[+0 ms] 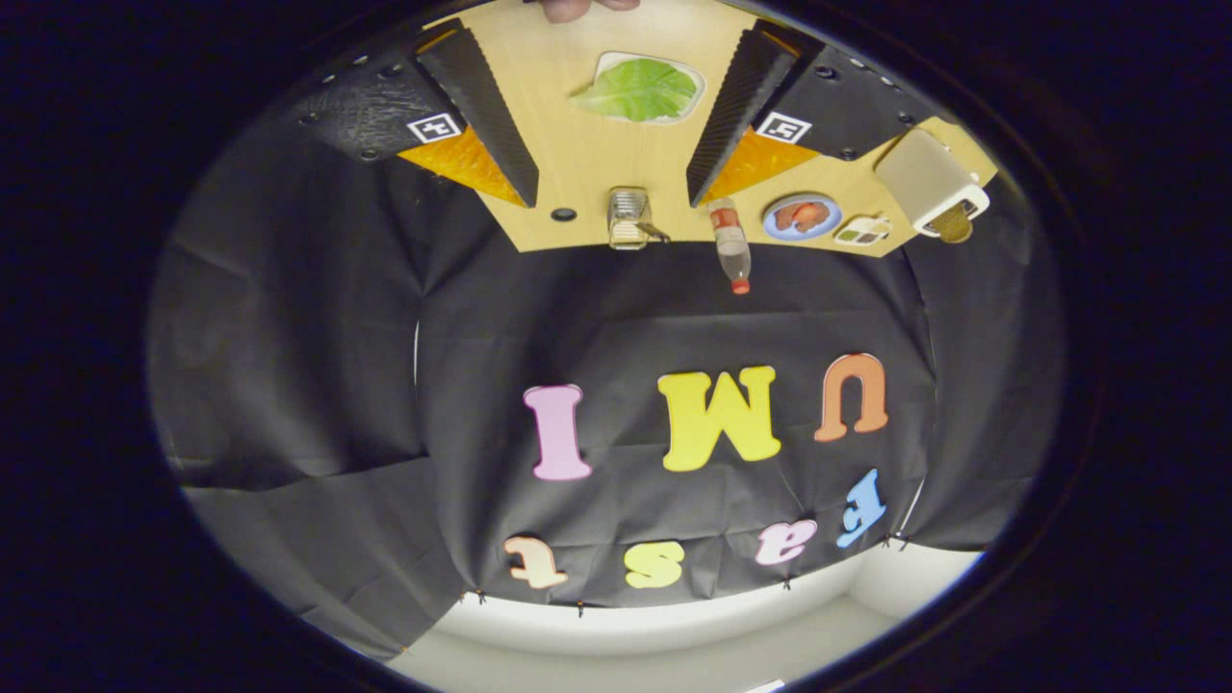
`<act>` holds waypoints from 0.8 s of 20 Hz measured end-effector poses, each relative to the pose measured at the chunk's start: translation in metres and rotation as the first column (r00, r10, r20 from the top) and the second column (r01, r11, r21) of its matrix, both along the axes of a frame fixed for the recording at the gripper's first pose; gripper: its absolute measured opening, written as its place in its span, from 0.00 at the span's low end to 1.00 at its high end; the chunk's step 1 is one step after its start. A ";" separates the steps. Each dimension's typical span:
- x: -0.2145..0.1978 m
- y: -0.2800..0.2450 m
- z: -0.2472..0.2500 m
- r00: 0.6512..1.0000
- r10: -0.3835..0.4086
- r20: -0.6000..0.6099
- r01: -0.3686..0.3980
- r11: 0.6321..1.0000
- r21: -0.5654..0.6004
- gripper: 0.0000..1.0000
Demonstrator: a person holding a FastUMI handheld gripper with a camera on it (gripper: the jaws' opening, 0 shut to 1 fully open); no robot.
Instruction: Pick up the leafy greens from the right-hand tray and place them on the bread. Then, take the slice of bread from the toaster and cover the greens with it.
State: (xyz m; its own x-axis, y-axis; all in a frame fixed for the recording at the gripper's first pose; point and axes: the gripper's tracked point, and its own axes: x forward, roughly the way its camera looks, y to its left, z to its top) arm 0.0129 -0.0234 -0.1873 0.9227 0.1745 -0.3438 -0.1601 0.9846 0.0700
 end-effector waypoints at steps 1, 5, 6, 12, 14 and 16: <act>0.001 -0.003 -0.013 1.000 0.005 -0.017 -0.005 1.000 0.004 0.95; 0.015 -0.015 -0.076 0.995 -0.005 -0.095 0.006 1.000 0.012 0.96; 0.017 -0.016 -0.094 0.993 -0.007 -0.122 0.009 1.000 0.020 0.96; 0.037 -0.018 -0.184 0.971 0.002 -0.240 -0.001 1.000 0.004 0.96; 0.046 -0.019 -0.207 0.959 -0.003 -0.283 0.007 1.000 0.014 0.96; 0.052 -0.020 -0.224 0.950 -0.014 -0.310 0.023 0.999 0.025 0.95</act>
State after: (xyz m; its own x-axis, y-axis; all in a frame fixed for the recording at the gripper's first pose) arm 0.0648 -0.0438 -0.4111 0.7744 0.1724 -0.6087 -0.1083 0.9841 0.1409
